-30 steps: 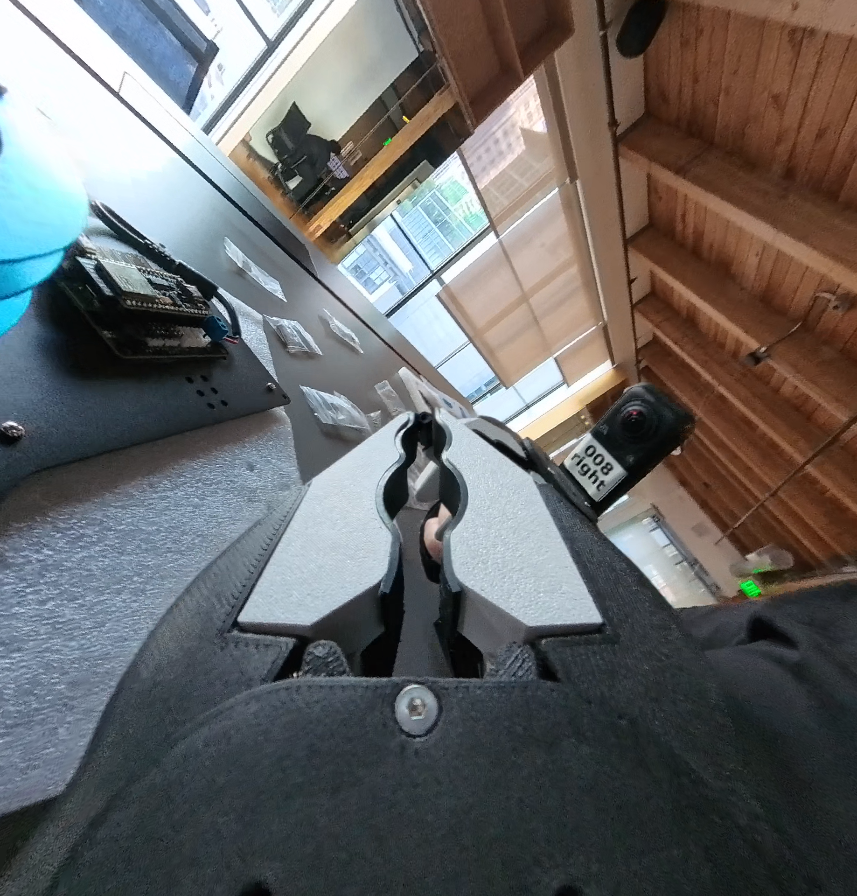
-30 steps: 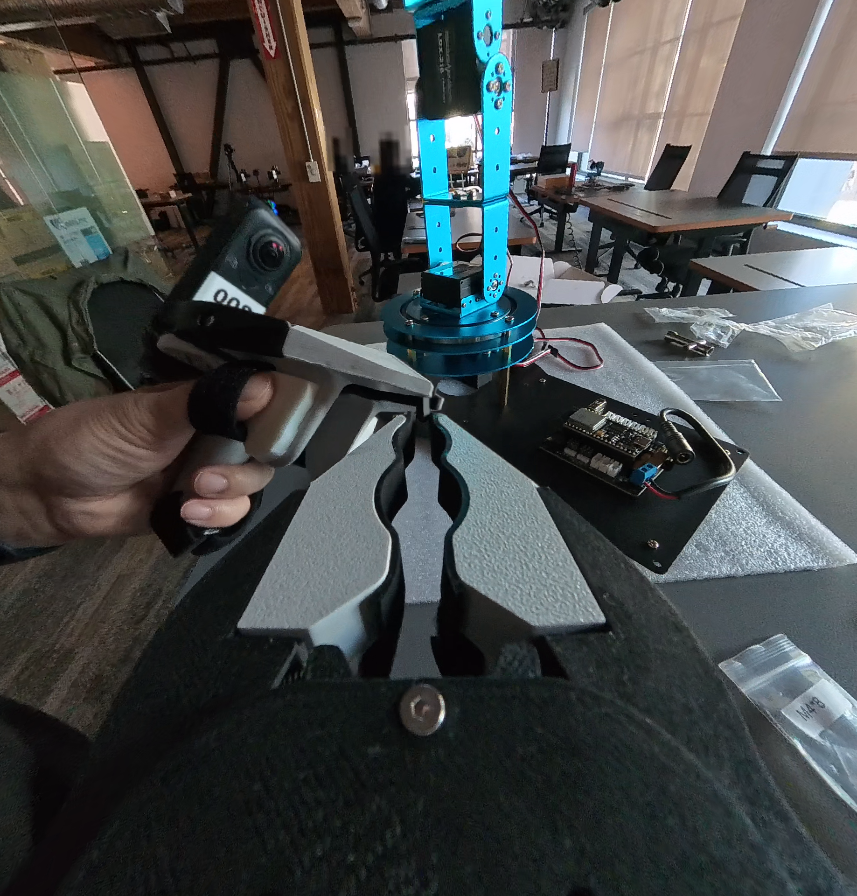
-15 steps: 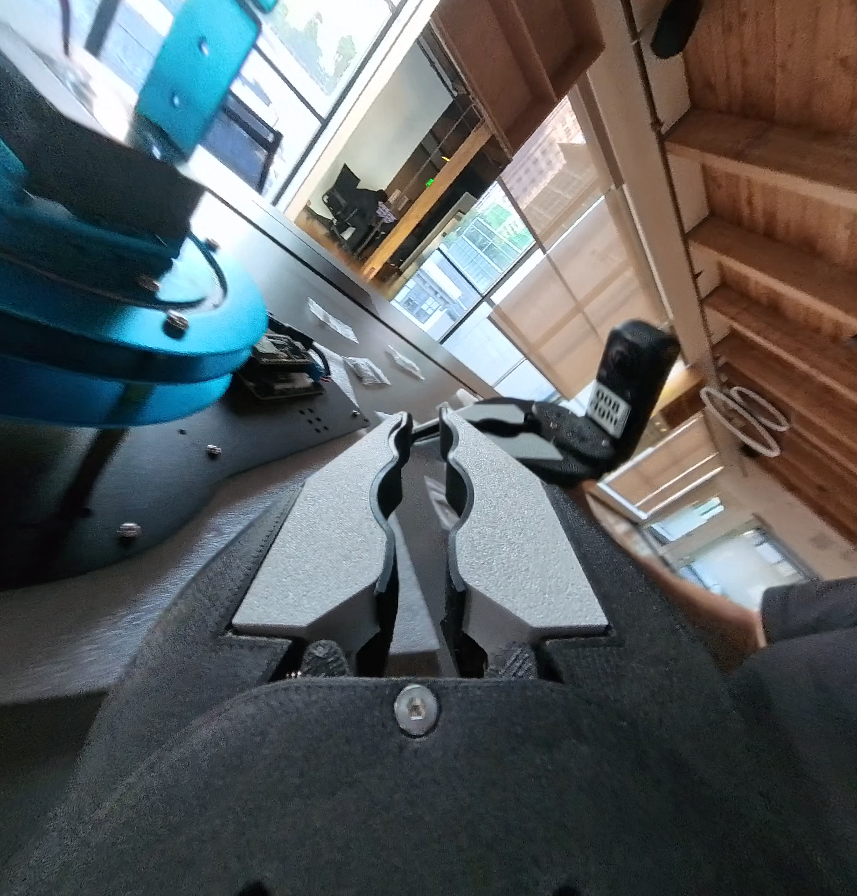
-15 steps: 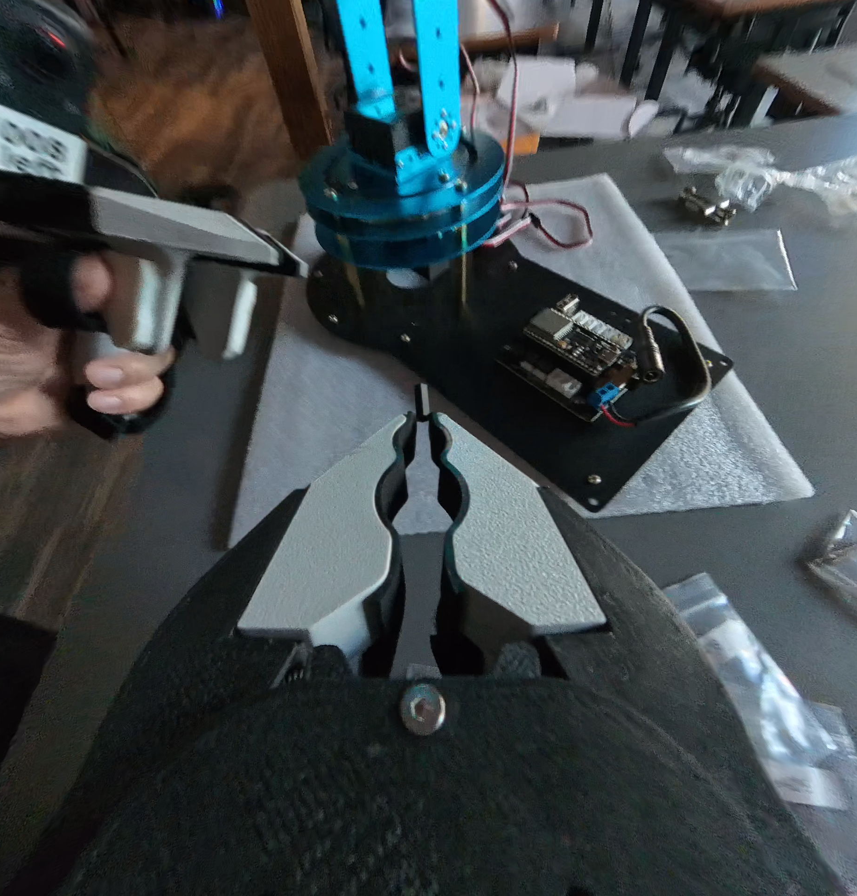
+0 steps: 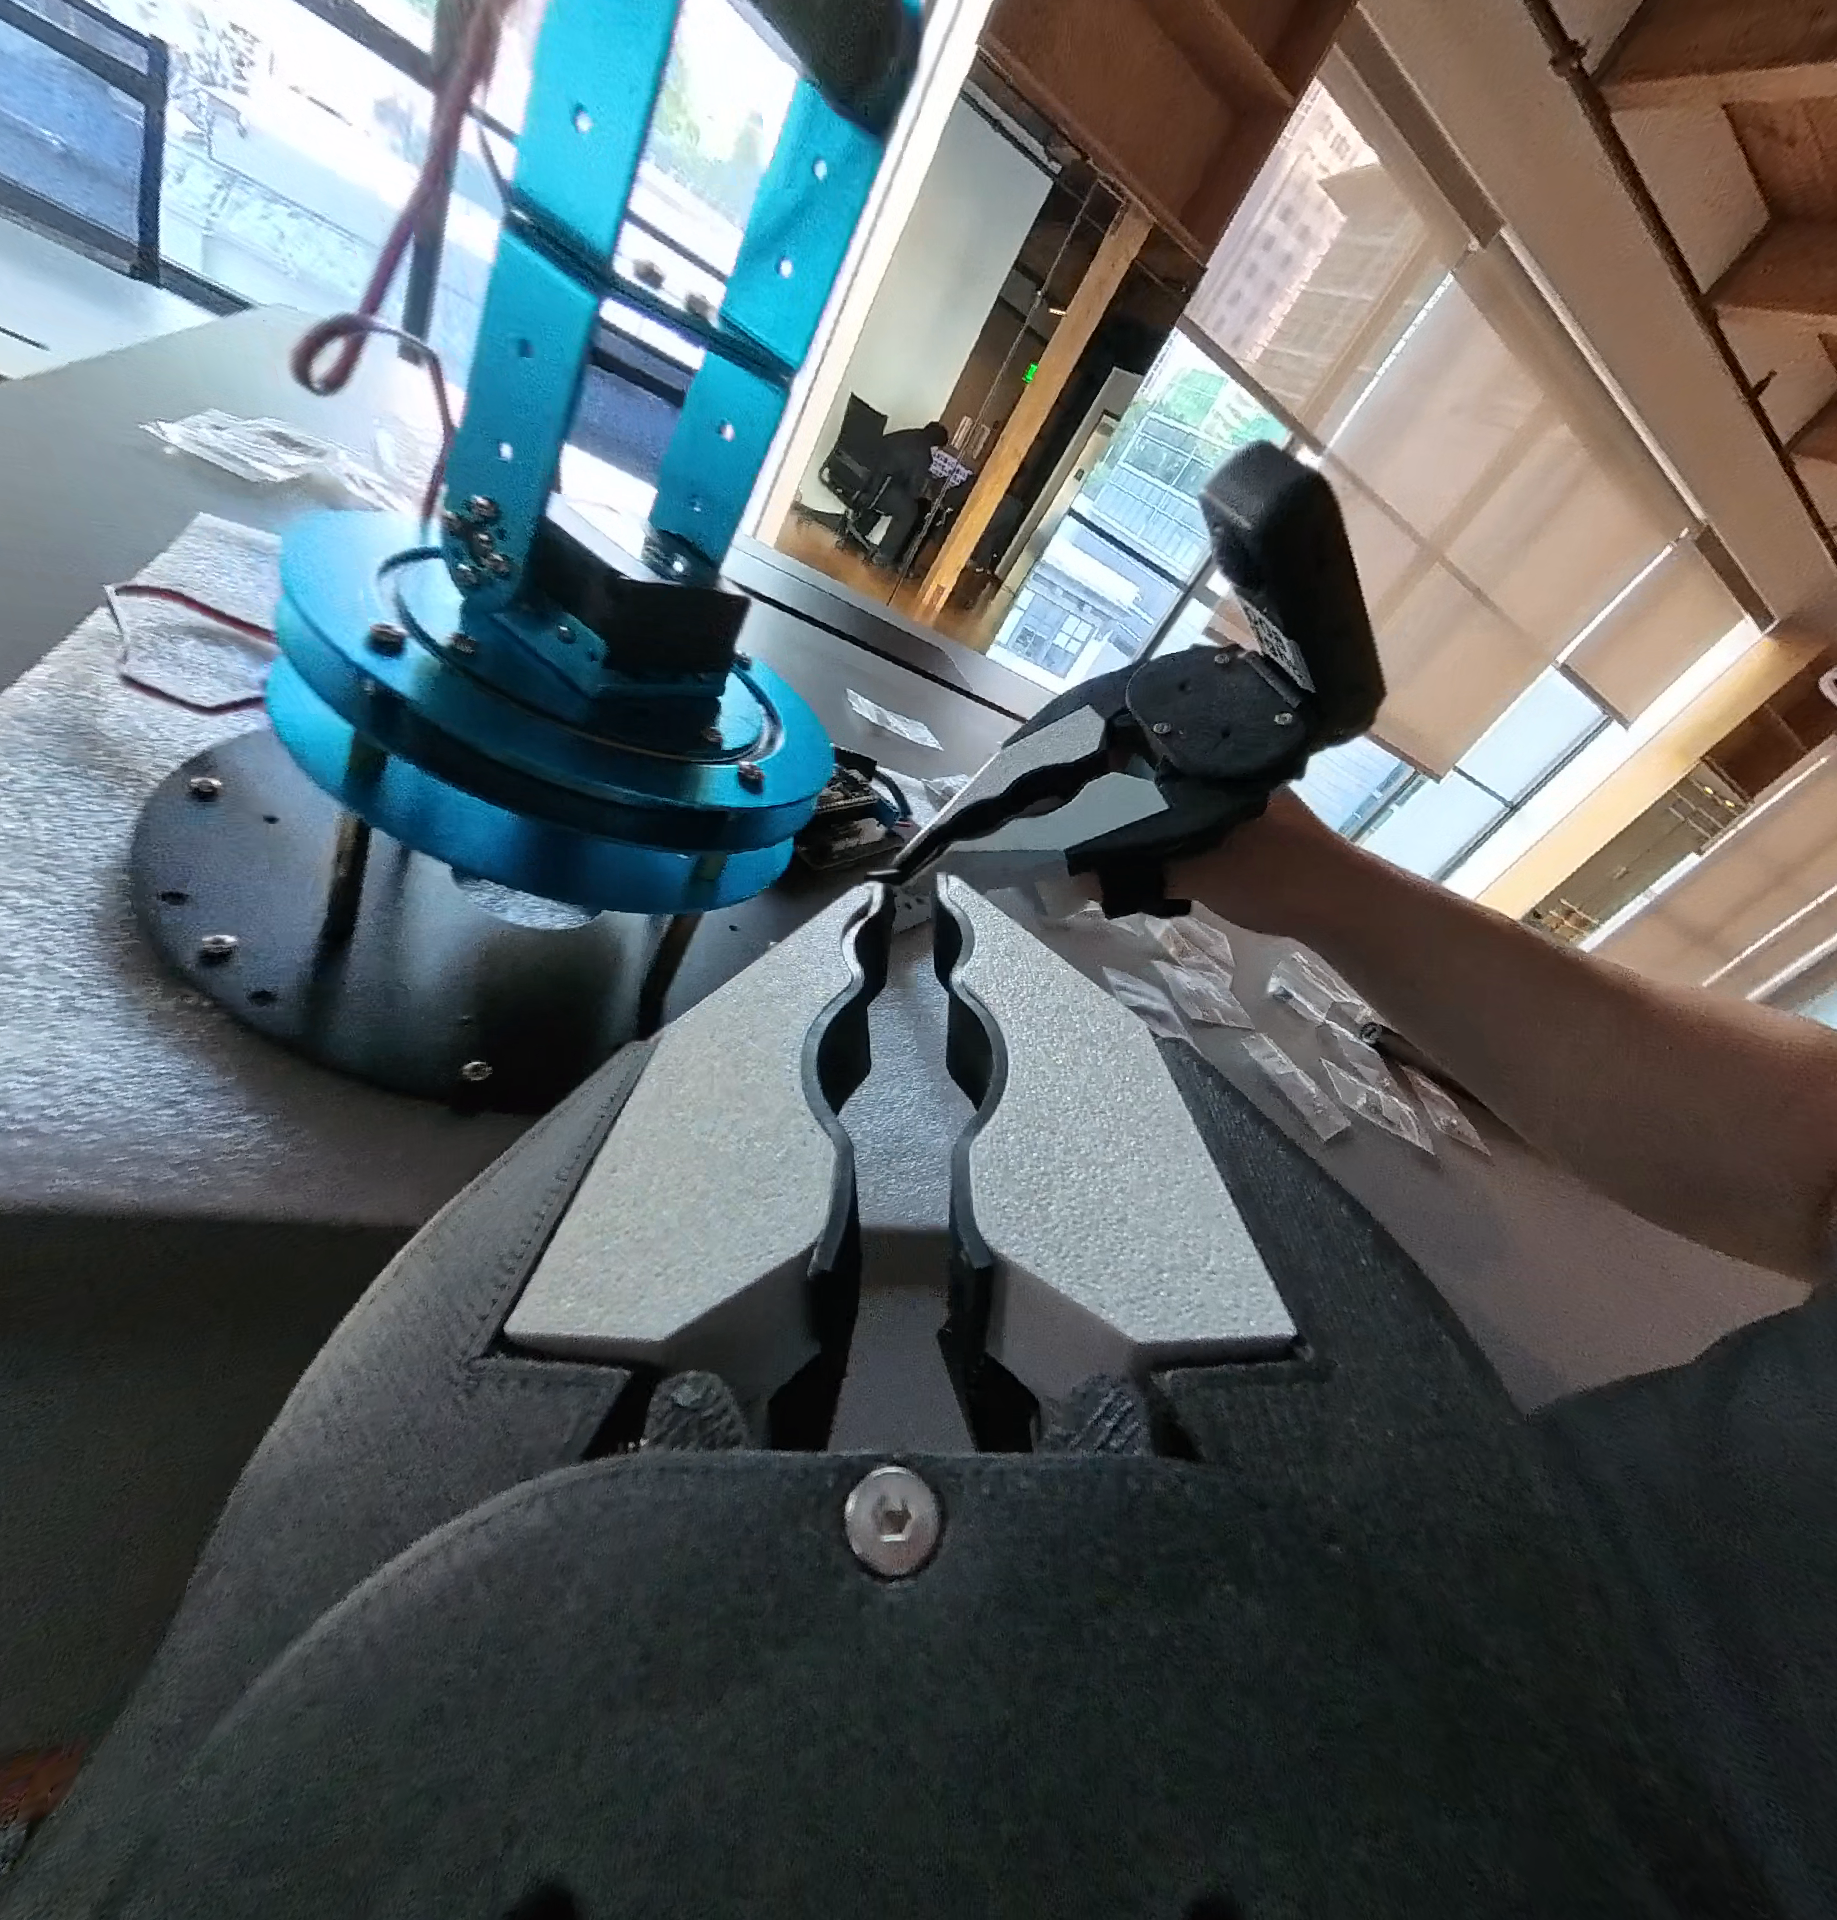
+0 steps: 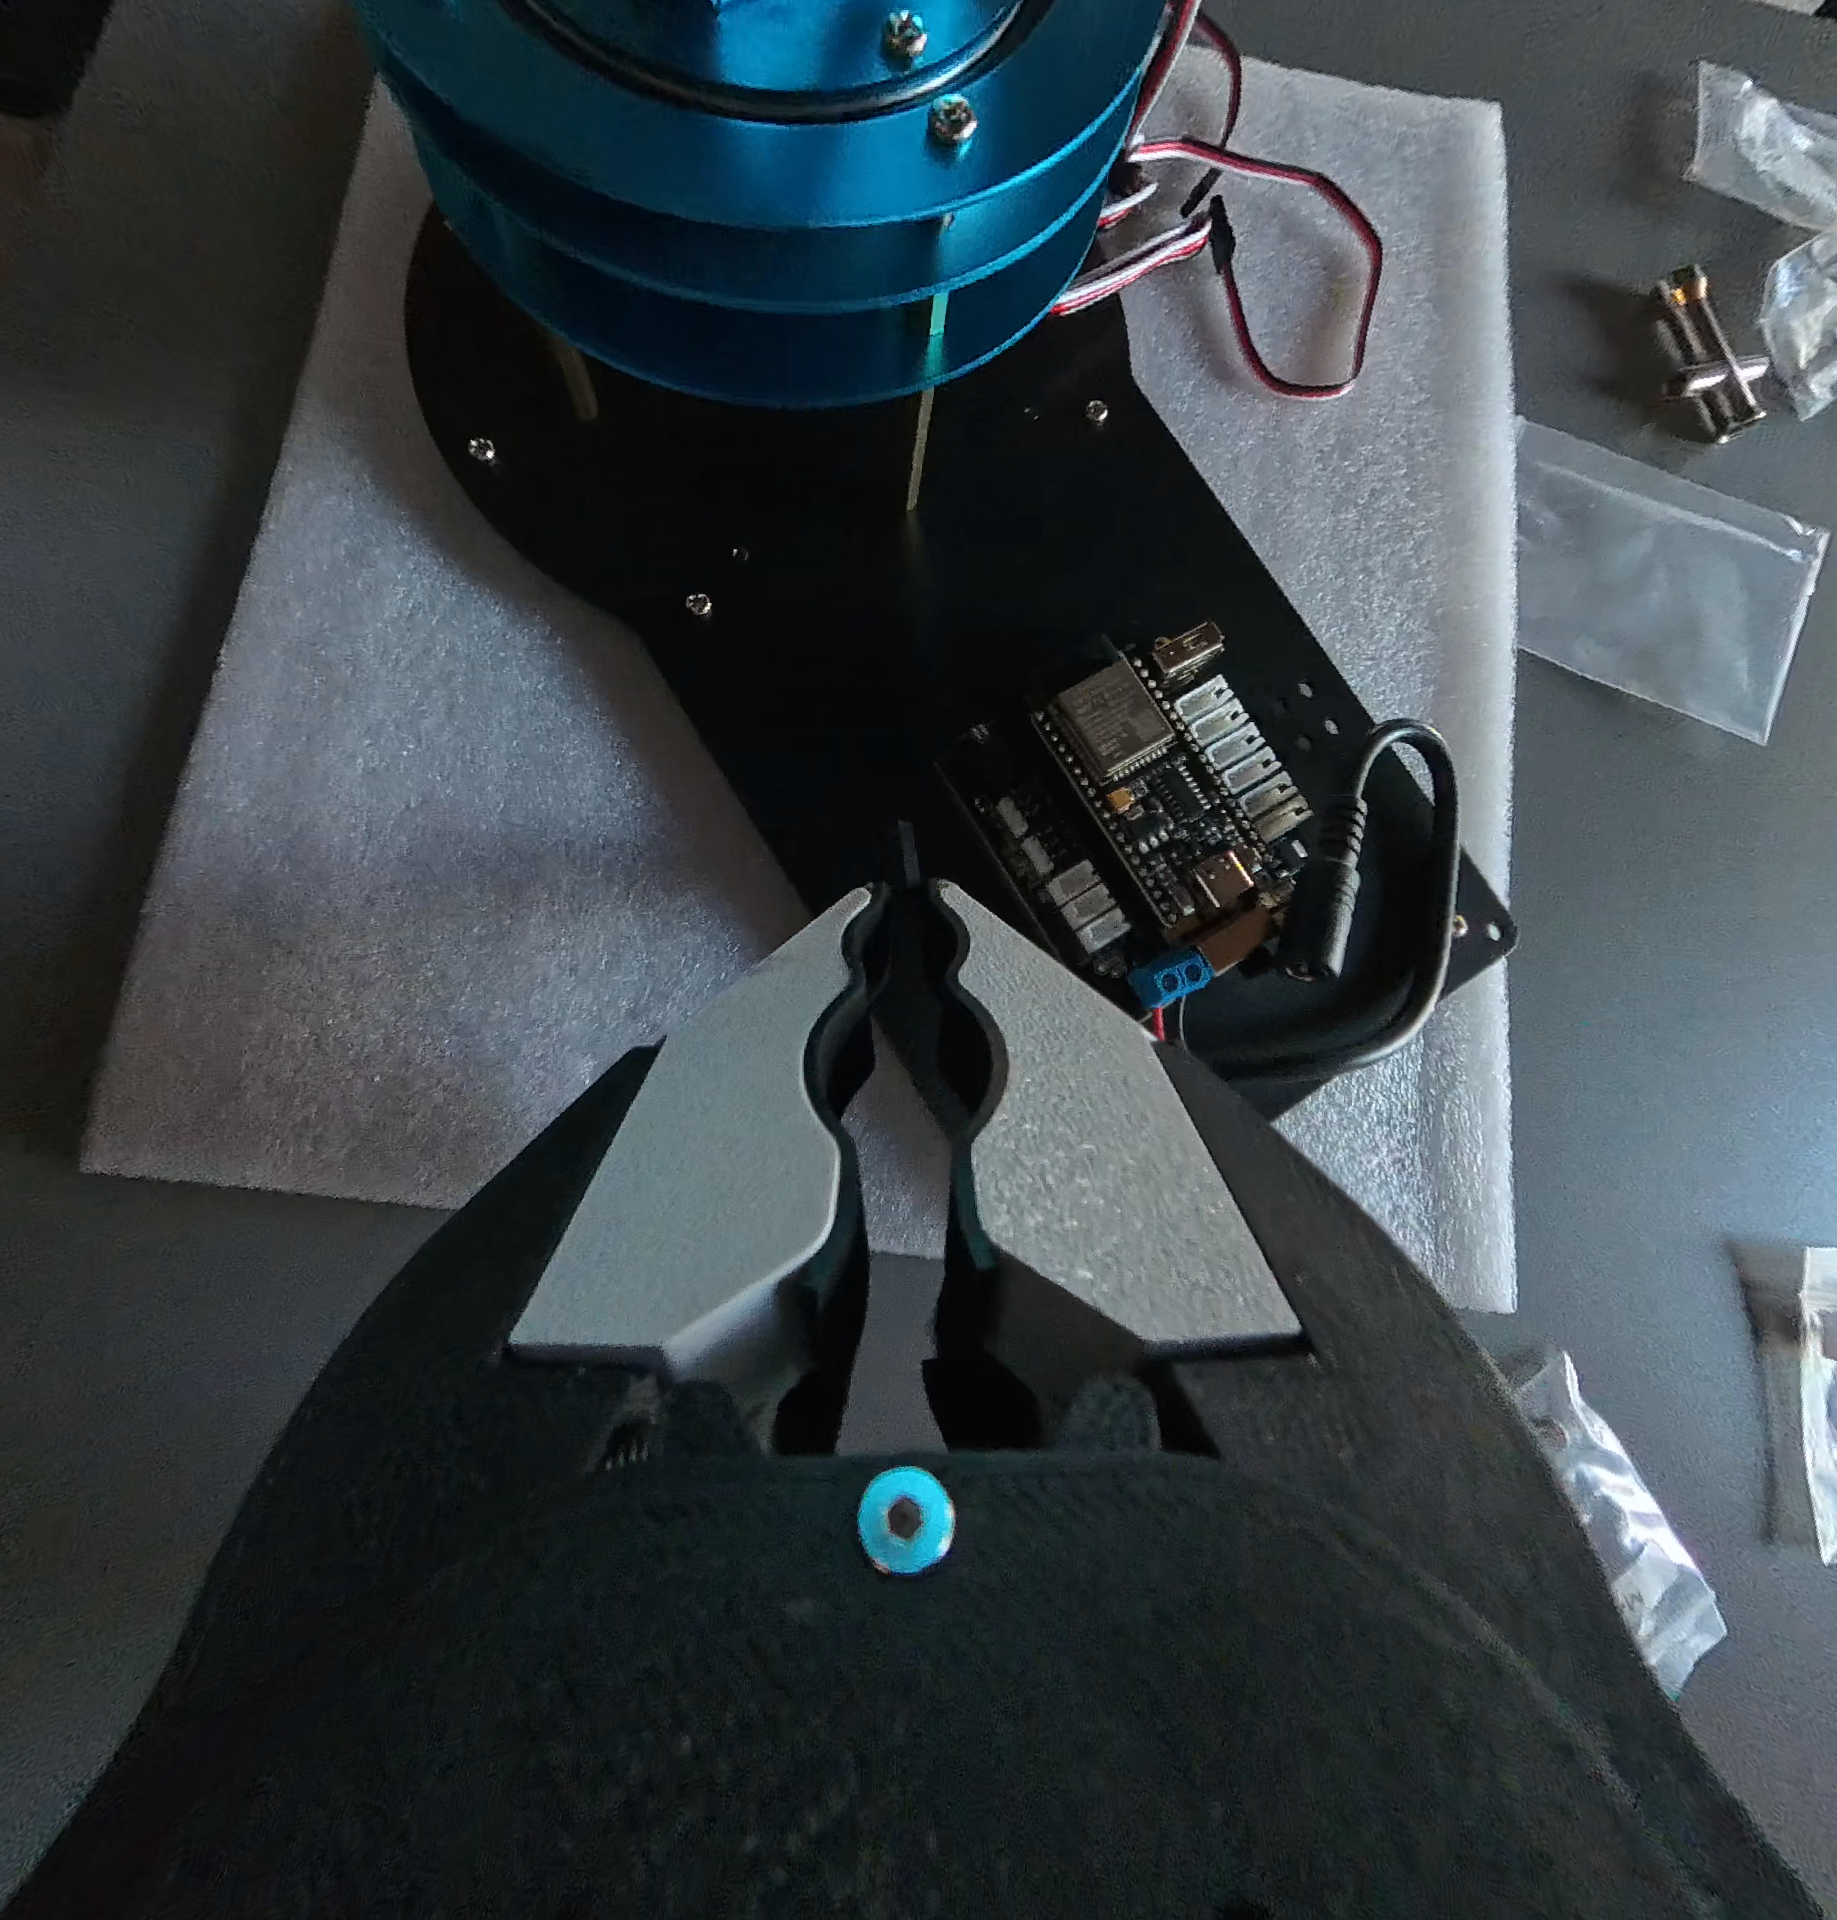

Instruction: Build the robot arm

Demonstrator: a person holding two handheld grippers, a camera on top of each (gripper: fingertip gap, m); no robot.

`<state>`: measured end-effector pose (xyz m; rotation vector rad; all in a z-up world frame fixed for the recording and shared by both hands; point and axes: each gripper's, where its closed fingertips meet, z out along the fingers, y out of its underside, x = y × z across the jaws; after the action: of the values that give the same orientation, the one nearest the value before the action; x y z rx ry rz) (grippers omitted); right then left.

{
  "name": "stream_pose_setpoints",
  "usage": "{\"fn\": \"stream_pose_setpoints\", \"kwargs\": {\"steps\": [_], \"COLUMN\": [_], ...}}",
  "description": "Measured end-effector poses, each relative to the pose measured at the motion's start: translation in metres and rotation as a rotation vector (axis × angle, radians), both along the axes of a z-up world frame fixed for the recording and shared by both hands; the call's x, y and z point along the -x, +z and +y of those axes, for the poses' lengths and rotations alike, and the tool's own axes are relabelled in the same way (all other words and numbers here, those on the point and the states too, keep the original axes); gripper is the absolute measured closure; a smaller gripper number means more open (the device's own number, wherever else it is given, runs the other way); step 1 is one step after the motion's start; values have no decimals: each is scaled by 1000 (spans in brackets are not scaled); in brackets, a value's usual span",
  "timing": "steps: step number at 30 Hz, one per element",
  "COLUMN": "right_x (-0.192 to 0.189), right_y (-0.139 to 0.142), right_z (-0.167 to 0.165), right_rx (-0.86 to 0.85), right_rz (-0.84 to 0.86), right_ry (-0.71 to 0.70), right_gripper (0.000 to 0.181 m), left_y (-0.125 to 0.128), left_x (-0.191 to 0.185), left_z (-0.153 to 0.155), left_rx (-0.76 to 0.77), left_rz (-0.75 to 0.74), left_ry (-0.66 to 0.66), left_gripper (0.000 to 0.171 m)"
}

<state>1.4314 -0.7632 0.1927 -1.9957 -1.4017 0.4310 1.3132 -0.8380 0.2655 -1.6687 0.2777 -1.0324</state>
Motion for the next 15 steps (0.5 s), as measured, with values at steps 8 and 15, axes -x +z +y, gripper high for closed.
{"fn": "stream_pose_setpoints", "kwargs": {"steps": [8,15], "right_x": [3,-3], "right_y": [-3,0], "right_z": [-1,-10], "right_rx": [40,64], "right_rz": [40,94], "right_ry": [15,21], "right_gripper": [177,177], "left_y": [6,11], "left_x": [12,3], "left_z": [3,3], "left_rx": [-5,-11], "left_rz": [0,24], "left_ry": [4,-37], "left_gripper": [166,166]}}
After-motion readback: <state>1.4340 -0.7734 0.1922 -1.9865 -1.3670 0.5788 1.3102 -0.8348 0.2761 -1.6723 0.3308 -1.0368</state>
